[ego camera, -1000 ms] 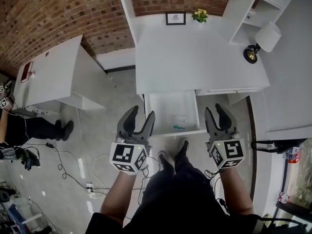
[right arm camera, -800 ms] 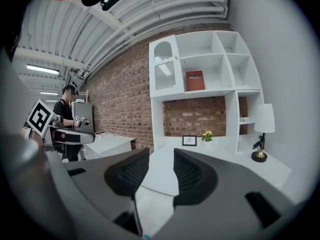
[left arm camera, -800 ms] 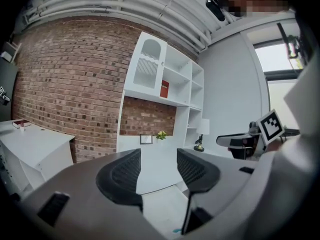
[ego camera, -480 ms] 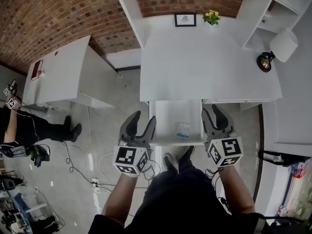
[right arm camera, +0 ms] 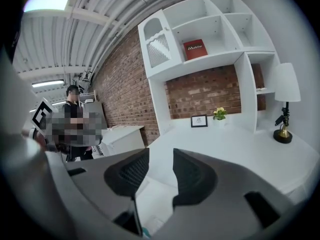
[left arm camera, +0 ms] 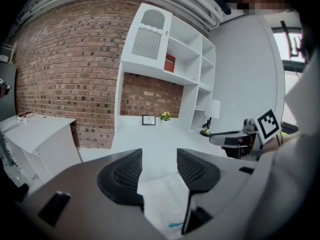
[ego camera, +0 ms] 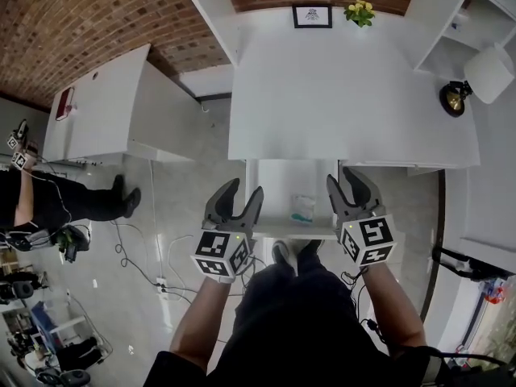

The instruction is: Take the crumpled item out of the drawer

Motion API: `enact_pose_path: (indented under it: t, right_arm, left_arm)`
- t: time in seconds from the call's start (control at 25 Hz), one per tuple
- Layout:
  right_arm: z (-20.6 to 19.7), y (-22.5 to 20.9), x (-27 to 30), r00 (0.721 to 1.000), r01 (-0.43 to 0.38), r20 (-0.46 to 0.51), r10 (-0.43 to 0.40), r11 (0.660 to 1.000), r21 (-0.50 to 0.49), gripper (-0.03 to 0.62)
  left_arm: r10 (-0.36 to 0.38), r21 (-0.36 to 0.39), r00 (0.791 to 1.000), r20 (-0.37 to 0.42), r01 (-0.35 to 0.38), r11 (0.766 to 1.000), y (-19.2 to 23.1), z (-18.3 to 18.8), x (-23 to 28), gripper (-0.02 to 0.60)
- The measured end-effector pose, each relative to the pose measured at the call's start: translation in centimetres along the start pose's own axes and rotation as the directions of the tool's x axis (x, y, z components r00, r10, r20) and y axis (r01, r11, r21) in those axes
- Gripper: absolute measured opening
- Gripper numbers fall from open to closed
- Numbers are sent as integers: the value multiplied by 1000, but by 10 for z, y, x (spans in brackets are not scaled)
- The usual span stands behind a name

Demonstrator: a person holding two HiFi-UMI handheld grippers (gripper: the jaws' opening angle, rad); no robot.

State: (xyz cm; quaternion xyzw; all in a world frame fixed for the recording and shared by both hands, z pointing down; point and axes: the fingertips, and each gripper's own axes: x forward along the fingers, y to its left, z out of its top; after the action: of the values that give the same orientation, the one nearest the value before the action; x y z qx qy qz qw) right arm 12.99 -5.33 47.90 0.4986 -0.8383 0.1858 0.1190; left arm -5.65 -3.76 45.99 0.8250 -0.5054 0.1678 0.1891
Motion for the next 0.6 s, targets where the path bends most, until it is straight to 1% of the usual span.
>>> enact_pose_path:
  t: [0.16, 0.32, 0.6]
  right_arm:
    - [-27, -11, 16, 999, 12, -49, -12, 1000, 18, 146]
    - [-58, -9, 32, 993, 23, -113, -19, 999, 32, 146]
    - [-111, -5, 57, 969, 71, -239, -60, 997, 38, 146]
  left_arm:
    - [-6, -22, 999, -42, 5, 1000, 3, -21, 16, 213]
    - [-28, -29, 995, -100, 25, 999, 13, -49, 30, 213]
    - [-109, -26, 969, -221, 106, 994, 25, -104, 65, 213]
